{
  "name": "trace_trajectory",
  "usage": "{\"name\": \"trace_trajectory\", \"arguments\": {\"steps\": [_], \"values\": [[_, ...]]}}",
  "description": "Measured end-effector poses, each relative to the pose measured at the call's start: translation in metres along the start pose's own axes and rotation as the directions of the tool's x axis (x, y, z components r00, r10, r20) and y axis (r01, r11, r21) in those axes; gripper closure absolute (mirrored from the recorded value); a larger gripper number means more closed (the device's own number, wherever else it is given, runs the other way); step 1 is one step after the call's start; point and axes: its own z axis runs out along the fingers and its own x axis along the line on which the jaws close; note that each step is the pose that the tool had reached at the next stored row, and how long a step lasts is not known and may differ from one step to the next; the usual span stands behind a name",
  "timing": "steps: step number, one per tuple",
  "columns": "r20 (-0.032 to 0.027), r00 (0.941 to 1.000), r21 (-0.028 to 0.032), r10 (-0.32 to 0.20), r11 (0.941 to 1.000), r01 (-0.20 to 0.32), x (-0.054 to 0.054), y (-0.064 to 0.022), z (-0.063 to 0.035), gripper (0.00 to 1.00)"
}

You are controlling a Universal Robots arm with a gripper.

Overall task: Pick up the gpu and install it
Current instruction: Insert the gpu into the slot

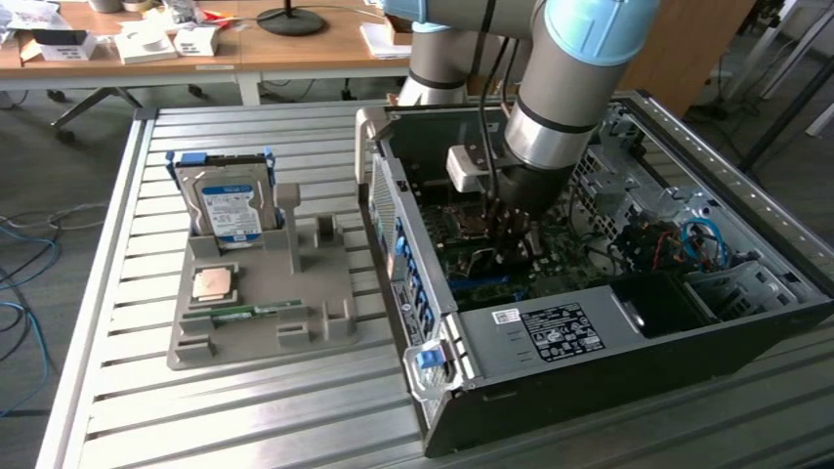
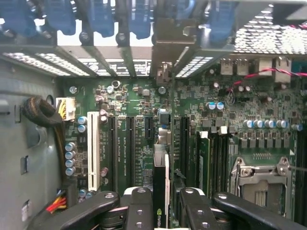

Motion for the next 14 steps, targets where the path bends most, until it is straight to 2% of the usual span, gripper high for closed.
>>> {"name": "trace_trajectory", "arguments": {"steps": [3, 14], "values": [[-0.0005, 0.9997, -0.0010, -0.025, 0.9997, 0.025, 0.0000, 0.0000, 0.0000, 0.74], [0.0040, 0.9997, -0.0008, -0.025, 0.9997, 0.025, -0.0003, 0.0000, 0.0022, 0.74]]}}
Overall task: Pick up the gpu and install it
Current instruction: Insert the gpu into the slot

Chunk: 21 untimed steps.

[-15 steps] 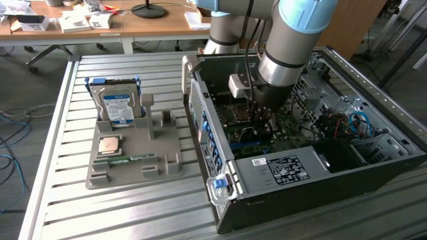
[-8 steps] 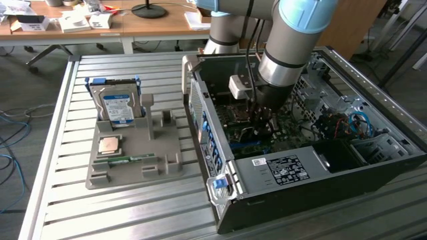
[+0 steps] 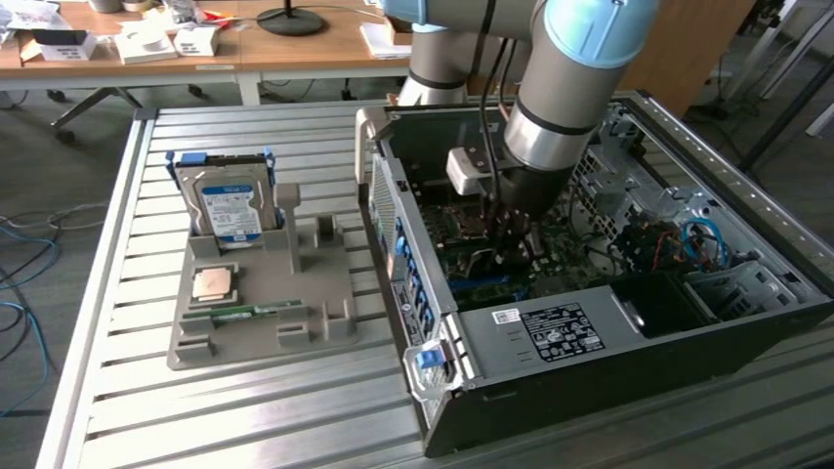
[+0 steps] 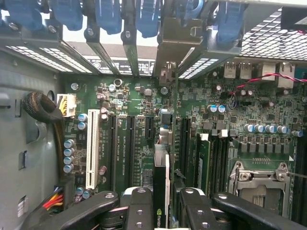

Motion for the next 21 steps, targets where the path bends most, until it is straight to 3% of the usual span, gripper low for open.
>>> {"name": "trace_trajectory", "arguments": {"steps": [21], "values": [[0.0010, 1.0000, 0.0000, 0.000, 1.0000, 0.000, -0.0003, 0.0001, 0.0035, 0.74]]}}
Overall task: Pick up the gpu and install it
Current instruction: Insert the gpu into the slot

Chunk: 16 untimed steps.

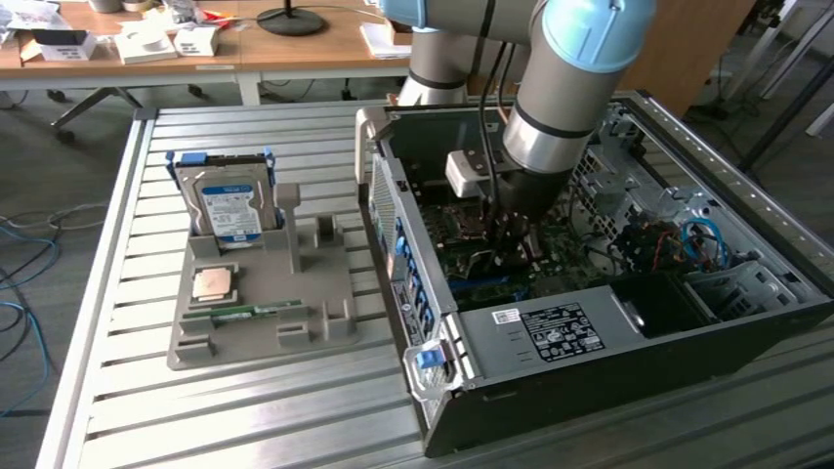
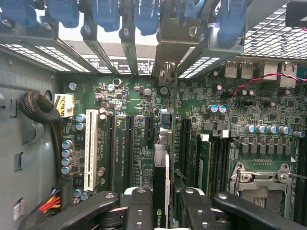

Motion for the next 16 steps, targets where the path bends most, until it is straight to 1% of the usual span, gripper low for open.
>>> {"name": "trace_trajectory", "arguments": {"steps": [7, 8, 9, 11, 12, 16], "values": [[-0.0002, 1.0000, -0.0001, 0.000, 1.0000, 0.000, 0.0000, 0.0000, 0.0000, 0.74], [-0.0004, 1.0000, -0.0004, 0.000, 1.0000, 0.000, 0.0001, 0.0000, -0.0001, 0.73], [-0.0004, 1.0000, -0.0002, 0.000, 1.0000, 0.000, 0.0001, 0.0001, -0.0001, 0.67], [-0.0003, 1.0000, -0.0001, 0.000, 1.0000, 0.000, 0.0000, 0.0000, -0.0001, 0.67], [-0.0002, 1.0000, -0.0001, 0.000, 1.0000, 0.000, 0.0000, 0.0000, 0.0000, 0.60], [-0.0004, 1.0000, -0.0002, 0.000, 1.0000, 0.000, 0.0000, 0.0000, -0.0010, 0.60]]}}
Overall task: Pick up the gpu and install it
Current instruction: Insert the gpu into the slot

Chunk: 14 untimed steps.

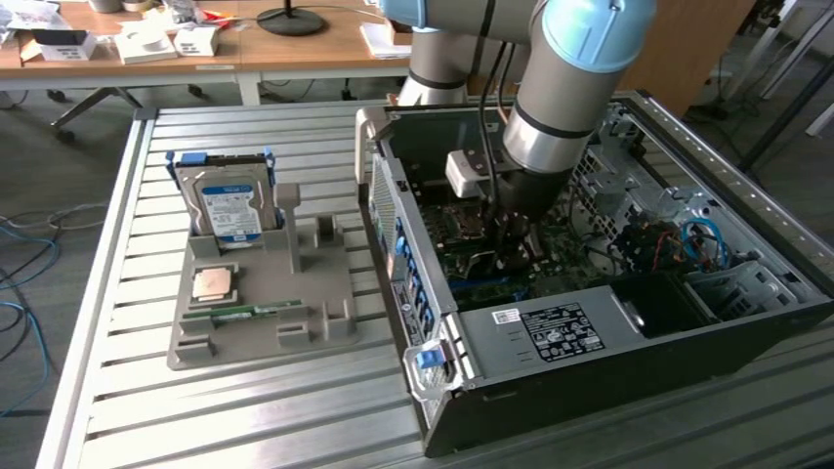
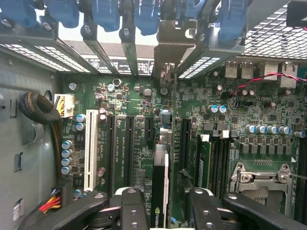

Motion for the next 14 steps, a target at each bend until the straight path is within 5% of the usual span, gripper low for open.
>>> {"name": "trace_trajectory", "arguments": {"steps": [14], "values": [[0.0002, 1.0000, -0.0001, 0.000, 1.0000, 0.000, -0.001, -0.0001, -0.0321, 0.60]]}}
